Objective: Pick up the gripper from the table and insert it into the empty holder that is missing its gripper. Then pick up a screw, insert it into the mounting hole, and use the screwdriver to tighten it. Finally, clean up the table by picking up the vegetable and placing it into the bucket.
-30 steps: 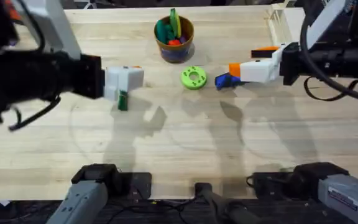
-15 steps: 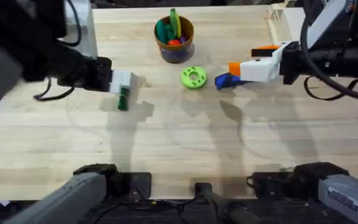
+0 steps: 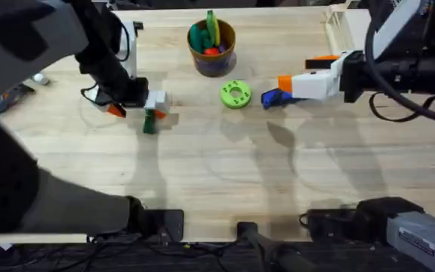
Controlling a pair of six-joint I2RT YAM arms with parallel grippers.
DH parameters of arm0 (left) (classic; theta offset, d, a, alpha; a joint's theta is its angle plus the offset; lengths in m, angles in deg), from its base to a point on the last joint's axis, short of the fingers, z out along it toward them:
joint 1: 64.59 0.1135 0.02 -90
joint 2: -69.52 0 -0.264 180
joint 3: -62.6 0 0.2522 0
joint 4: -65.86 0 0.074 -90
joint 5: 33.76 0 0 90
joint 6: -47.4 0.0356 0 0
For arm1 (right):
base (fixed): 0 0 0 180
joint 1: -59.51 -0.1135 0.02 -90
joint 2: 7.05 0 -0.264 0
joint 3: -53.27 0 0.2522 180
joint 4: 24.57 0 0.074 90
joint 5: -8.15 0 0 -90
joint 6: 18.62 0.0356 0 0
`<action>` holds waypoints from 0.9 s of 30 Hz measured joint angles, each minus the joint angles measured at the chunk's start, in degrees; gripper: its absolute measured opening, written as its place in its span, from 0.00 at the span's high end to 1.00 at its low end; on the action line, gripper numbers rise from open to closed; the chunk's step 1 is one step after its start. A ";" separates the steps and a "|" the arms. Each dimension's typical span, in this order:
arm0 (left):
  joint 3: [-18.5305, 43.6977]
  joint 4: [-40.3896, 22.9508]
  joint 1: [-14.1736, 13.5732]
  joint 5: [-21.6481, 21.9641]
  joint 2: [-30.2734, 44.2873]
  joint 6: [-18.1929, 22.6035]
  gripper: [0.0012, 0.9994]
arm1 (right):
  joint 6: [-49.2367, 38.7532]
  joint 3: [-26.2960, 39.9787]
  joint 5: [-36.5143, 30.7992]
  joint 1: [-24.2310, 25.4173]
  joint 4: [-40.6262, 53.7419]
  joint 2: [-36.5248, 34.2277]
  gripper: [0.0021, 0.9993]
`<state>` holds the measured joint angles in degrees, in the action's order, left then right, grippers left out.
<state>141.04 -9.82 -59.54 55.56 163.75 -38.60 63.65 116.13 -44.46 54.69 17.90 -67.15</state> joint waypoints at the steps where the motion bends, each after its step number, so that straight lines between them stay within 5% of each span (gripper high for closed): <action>1: 0.00 0.03 0.29 -0.03 1.16 -0.15 0.01 | 0.00 0.00 0.00 0.00 0.00 -0.02 0.01; 17: 0.24 2.79 0.51 -0.21 6.96 -0.24 0.01 | 0.02 0.00 0.00 0.00 0.02 -0.02 0.01; 20: 0.24 2.81 0.51 -0.22 6.96 -0.15 0.07 | 0.02 0.00 0.00 0.00 0.02 0.00 0.01; 22: 0.24 2.97 0.51 -0.34 6.97 -0.25 0.23 | 0.02 0.00 0.00 0.00 0.01 -0.02 0.01; 27: 0.50 3.16 0.41 -1.02 6.89 0.13 0.95 | 0.02 0.00 0.00 0.00 0.00 -0.02 0.01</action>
<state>141.55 -6.66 -59.13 54.55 170.64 -38.46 63.68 116.13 -44.46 54.69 17.91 -67.17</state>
